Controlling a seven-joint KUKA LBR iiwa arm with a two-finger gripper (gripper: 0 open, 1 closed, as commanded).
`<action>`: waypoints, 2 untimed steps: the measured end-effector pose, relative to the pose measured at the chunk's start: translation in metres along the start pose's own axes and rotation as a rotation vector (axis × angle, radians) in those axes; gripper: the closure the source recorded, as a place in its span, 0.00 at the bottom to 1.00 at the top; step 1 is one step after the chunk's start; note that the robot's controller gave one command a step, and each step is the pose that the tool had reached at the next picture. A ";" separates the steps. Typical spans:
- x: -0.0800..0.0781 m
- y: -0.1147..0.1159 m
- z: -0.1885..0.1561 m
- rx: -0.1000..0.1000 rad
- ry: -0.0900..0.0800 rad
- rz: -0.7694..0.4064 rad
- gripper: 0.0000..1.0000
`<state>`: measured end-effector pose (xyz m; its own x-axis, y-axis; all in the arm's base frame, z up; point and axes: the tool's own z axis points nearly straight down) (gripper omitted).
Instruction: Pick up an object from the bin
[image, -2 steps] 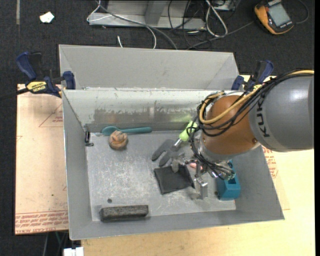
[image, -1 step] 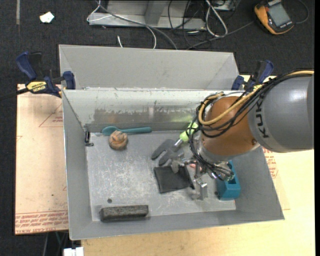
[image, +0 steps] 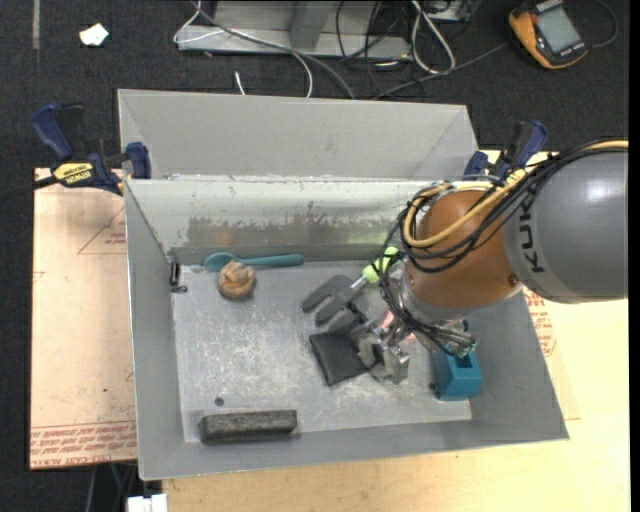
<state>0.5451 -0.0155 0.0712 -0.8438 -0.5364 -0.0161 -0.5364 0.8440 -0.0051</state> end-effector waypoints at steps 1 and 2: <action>0.000 0.000 0.000 0.000 0.000 0.001 1.00; 0.000 0.001 -0.021 -0.002 0.002 0.003 1.00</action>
Offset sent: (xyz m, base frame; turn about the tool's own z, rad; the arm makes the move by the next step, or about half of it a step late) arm -0.0002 -0.0001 0.0384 0.0009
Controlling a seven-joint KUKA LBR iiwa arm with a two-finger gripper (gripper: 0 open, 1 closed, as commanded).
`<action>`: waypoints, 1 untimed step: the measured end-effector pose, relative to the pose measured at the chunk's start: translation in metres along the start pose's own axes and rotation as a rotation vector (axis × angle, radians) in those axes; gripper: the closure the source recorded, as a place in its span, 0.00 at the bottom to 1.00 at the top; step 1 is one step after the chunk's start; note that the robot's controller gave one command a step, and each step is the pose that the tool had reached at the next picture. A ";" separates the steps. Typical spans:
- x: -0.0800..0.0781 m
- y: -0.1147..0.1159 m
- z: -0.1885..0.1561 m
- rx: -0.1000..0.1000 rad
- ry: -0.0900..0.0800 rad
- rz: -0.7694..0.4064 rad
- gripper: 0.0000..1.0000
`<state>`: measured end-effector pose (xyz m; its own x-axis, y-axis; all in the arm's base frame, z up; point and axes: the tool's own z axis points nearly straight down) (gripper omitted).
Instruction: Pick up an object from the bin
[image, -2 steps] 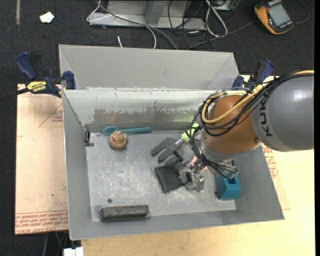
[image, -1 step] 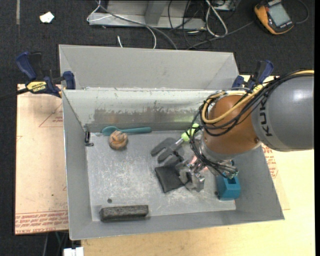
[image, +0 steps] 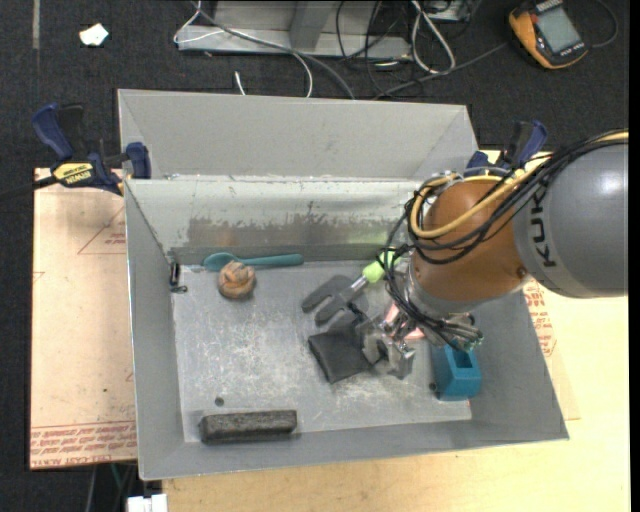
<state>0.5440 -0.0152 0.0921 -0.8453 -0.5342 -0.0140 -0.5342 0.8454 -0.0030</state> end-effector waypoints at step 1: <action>-0.001 0.000 -0.015 0.001 -0.002 0.002 1.00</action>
Offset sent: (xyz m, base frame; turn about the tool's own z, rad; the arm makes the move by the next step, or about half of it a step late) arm 0.0009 0.0002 0.0280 0.0010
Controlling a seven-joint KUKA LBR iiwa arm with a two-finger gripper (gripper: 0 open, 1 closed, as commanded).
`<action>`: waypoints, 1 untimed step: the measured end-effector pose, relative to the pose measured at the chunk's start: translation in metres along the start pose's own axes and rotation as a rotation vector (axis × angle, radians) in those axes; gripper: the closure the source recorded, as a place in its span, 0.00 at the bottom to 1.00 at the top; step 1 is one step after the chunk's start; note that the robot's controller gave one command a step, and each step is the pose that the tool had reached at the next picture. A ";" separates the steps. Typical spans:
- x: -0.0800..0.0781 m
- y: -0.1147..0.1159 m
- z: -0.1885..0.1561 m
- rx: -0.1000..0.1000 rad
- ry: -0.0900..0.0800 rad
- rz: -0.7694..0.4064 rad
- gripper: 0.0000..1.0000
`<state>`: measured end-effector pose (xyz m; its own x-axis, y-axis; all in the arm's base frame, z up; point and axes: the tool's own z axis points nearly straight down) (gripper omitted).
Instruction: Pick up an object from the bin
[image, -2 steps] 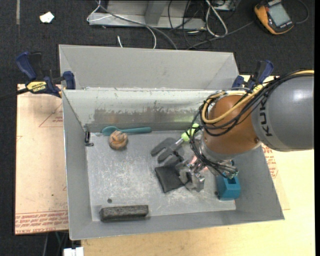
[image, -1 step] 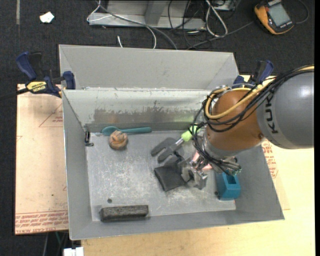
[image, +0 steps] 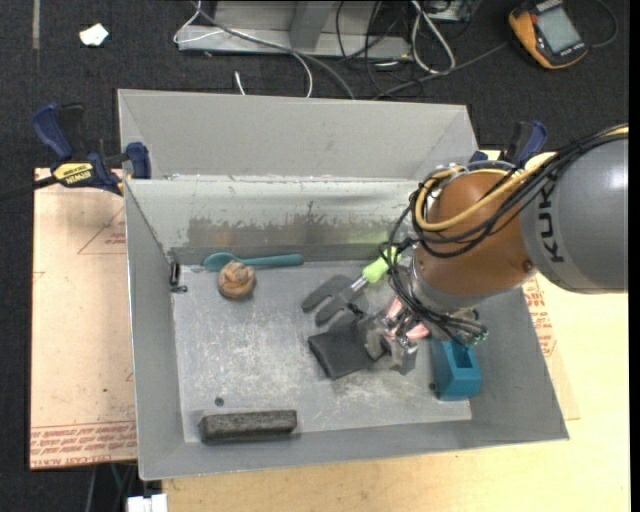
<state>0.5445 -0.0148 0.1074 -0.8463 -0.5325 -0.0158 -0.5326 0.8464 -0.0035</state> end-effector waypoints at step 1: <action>-0.001 0.000 -0.007 0.001 -0.001 0.001 1.00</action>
Offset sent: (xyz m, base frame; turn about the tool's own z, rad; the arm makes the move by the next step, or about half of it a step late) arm 0.0004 0.0002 0.0647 0.0009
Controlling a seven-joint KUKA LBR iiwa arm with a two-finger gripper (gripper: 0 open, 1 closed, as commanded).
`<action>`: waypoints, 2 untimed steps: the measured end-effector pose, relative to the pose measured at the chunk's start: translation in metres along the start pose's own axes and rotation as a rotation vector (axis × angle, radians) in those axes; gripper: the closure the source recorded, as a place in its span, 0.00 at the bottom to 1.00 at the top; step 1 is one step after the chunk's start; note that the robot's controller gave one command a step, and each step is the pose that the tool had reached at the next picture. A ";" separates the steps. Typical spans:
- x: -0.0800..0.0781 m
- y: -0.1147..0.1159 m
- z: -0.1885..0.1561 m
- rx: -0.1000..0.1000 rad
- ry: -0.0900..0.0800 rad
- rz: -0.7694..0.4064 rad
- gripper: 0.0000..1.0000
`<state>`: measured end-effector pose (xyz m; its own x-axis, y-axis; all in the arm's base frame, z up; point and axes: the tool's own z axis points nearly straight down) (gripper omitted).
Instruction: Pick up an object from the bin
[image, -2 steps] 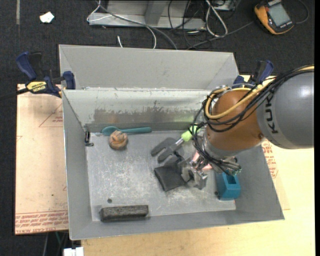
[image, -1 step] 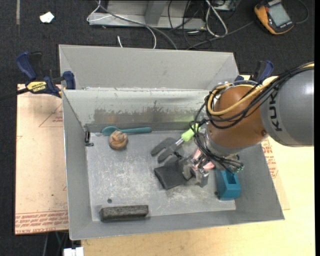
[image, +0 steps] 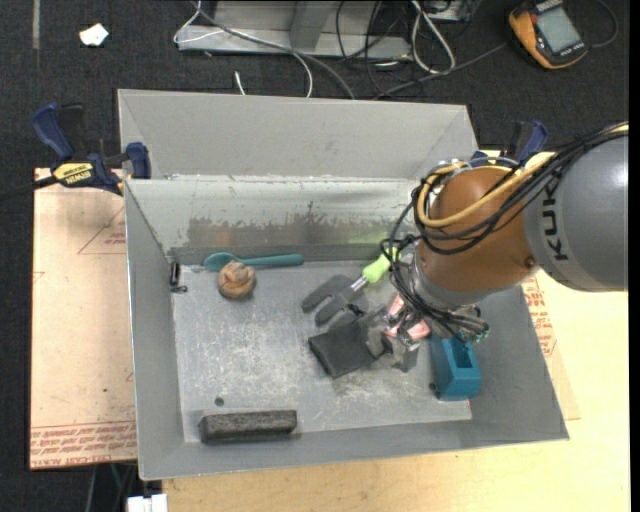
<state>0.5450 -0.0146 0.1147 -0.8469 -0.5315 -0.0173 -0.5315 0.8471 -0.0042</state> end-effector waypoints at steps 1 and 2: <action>0.001 0.001 -0.025 -0.004 0.004 0.001 1.00; -0.001 0.000 -0.057 -0.002 0.001 0.003 1.00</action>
Offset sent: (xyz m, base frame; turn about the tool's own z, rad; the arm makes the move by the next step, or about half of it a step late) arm -0.0010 0.0002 0.0633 0.0005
